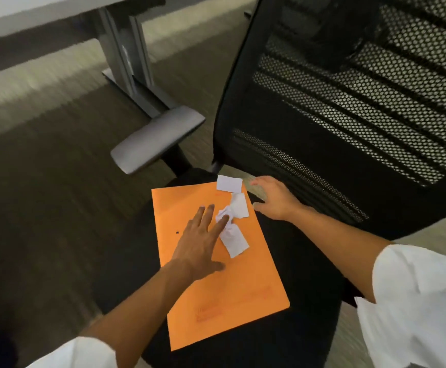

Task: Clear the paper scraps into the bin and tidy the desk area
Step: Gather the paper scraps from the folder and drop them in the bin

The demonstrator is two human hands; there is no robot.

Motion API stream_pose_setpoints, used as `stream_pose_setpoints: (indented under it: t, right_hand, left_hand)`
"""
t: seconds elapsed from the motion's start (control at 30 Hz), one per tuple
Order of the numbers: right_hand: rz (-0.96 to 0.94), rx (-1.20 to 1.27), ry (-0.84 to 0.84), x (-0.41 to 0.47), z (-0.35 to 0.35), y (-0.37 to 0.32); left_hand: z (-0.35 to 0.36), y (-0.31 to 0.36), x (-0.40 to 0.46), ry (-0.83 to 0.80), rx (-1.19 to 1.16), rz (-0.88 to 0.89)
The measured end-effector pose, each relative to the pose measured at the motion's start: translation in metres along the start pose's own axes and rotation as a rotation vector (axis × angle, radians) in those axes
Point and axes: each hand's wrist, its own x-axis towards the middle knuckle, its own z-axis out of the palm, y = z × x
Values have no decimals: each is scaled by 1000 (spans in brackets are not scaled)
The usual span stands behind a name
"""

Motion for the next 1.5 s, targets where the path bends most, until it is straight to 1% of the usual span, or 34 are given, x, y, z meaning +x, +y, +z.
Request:
stream_pose_setpoints:
  t: [0.1,0.2,0.3,0.4,0.53,0.67,0.73,0.83,0.87,0.93,1.07,1.17,1.23,1.3,1.37,1.43,1.5]
  right_hand:
    - [-82,-103,-156,18,2,3]
    - [-108,-135,-194,35,6,2]
    - [-139,-175,-230,49,8,3]
    - [-189,-246,-293,65,14,10]
    - [-256,-275,-374,72,35,19]
    - [-277,-309,-343,72,42,23]
    - [-276,-287,-309,67,42,21]
    - [-208,-190,-223,61,41,18]
    - [-190,-170,-186,59,41,17]
    - [-190,-157,-125,56,42,13]
    - [-164,-29,-31,42,52,13]
    - [-80,170,42,35,54,22]
    - [27,340,77,32,52,26]
    - [157,521,26,29,51,31]
    - [276,678,-90,21,49,36]
    - [343,751,-174,13,49,39]
    - [376,789,-180,6,50,40]
  left_hand:
    - [3,10,27,-46,23,10]
    - [10,10,47,-68,35,23]
    - [18,9,56,-65,34,78]
    - [25,10,62,-18,27,118]
    - [32,14,64,73,-3,97]
    - [32,25,60,162,72,108]
    - [30,29,58,214,100,68]
    - [31,35,62,150,-176,-100]
    - [29,36,64,155,-261,-158]
    - [23,38,66,190,-382,-253]
    - [18,35,71,294,-631,-347]
    - [15,30,77,305,-736,-444]
    - [14,23,79,303,-762,-458]
    - [14,15,77,294,-779,-457]
    - [13,9,74,287,-848,-487]
    - [9,4,69,273,-1062,-561]
    - [2,0,63,261,-1355,-633]
